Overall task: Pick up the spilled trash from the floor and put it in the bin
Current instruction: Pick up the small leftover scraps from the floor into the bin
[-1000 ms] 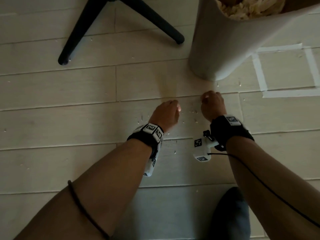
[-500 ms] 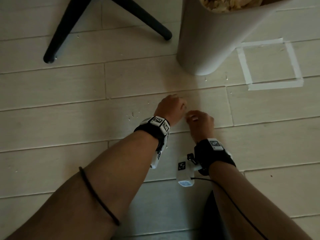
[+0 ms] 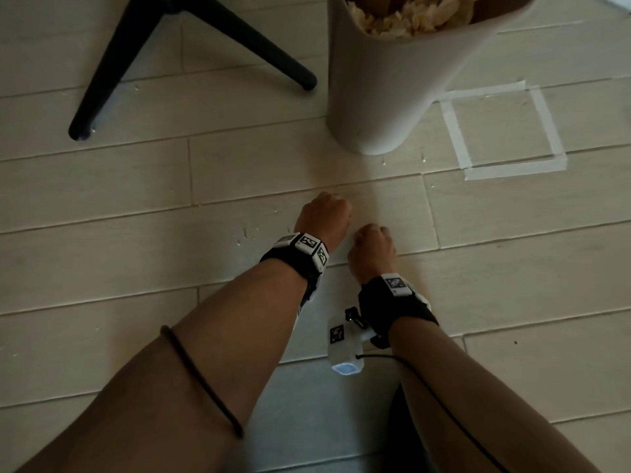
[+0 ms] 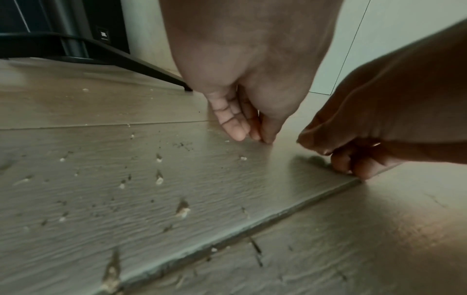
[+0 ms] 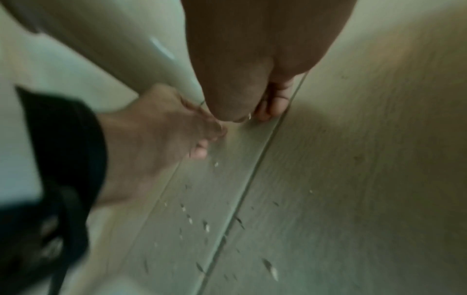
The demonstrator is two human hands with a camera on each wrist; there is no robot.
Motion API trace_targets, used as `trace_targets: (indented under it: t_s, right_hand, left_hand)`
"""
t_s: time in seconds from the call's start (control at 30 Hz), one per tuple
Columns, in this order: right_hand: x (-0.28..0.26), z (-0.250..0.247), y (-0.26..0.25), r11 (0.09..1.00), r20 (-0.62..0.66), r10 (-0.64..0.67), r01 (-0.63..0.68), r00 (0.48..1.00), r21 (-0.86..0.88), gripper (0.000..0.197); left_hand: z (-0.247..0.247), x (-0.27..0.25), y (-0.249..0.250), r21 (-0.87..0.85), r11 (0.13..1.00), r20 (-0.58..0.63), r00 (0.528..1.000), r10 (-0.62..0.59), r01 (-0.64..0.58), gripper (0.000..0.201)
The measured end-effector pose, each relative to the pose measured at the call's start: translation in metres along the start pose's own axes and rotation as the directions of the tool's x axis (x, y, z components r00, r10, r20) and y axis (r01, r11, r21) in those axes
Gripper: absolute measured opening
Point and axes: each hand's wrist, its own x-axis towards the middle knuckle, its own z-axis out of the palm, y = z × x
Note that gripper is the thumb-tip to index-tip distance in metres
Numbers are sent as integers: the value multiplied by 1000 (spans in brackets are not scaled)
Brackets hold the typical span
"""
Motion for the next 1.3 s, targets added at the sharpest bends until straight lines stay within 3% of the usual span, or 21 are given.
trace_targets:
  t_s: [0.1,0.23,0.33,0.4,0.47,0.57,0.67,0.77,0.87,1.0,1.07,1.17,1.3]
  right_hand:
    - [8,-13,5,978,-18,100,-95,995,187,22]
    - [26,-43,-2,931,-91,125,-86,988,354,21]
    - [36,-66,-22,926,92,-32,-5,995,378,20]
    - [34,-80,-44,935,274,-135,31,952,354,18]
    - [26,-98,-71,934,333,-238,120,913,338,14]
    - [14,-134,-117,884,220,-389,295,894,364,16]
    - [6,-175,-150,813,46,-475,419,879,405,15]
    - [4,-214,-168,751,-131,-505,510,853,419,15]
    - [11,-242,-178,755,-196,-482,518,854,401,16]
    - [32,-267,-184,773,-261,-410,484,874,410,8]
    - [45,-275,-183,802,-324,-358,466,876,374,8]
    - [65,-276,-179,869,-367,-274,393,889,302,14]
    - [79,-266,-168,940,-137,-290,309,947,147,32]
  left_hand:
    - [1,-1,3,29,1000,19,1000,1,-2,22]
    - [5,-5,2,-26,997,94,993,-66,69,23]
    - [3,-12,-9,-120,982,79,988,-136,145,23]
    - [-5,-17,-16,-214,954,-9,976,-218,211,24]
    - [-21,-18,-25,-322,908,-124,939,-320,267,26]
    - [-56,-11,-37,-487,852,-293,883,-368,193,22]
    - [-100,-2,-35,-549,836,-518,792,-323,-18,20]
    - [-152,6,-17,-545,811,-668,694,-268,-211,17]
    - [-193,17,1,-480,814,-750,634,-188,-327,21]
    - [-229,35,23,-335,885,-789,610,-76,-323,25]
    - [-240,41,33,-235,934,-781,624,-17,-268,23]
    - [-243,47,38,-188,970,-713,701,-29,-152,19]
    - [-235,50,36,-102,994,-478,878,-18,-35,25]
